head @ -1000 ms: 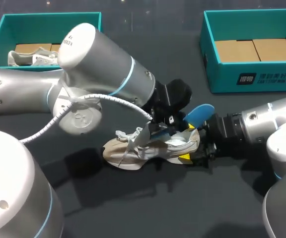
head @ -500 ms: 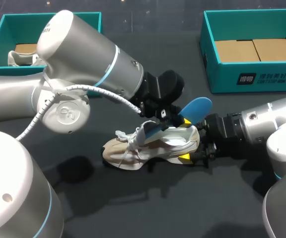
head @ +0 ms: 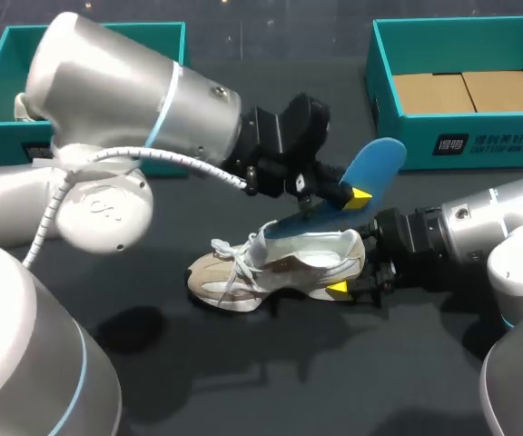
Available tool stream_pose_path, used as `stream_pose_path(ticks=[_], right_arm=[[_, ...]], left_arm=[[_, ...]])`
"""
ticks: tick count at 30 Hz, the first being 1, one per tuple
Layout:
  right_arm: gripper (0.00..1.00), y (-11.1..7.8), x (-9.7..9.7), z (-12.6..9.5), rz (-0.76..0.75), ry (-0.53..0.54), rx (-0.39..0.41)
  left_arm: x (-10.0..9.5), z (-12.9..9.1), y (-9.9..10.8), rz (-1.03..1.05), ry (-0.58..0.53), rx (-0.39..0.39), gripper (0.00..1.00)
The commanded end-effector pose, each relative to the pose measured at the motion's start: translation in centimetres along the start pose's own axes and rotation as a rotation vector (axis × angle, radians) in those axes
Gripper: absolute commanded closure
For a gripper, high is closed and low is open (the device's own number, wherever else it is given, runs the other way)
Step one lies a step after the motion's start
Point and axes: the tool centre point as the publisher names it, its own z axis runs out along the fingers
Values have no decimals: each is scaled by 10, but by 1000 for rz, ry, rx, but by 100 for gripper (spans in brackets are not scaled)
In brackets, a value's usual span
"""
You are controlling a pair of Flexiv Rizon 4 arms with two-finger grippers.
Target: Take the shoe out of the shoebox, open the shoe tongue, remove and reinsert the insole, then place the shoe into the shoebox
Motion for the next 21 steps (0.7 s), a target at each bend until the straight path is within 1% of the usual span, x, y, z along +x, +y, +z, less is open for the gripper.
stream_pose_path(ticks=[1,13,14,17,21], right_arm=[[100,0,1,1,-1,-3,3],[100,0,1,1,-1,-3,3],[100,0,1,1,-1,-3,3],[100,0,1,1,-1,-3,3],[100,0,1,1,-1,-3,3]], left_arm=[[32,-63,-2,-36,4,164,100],[32,-63,-2,-36,4,164,100],[33,-66,4,-77,43,158,100],[40,-72,19,-151,50,196,100],[46,-88,27,-301,76,256,100]])
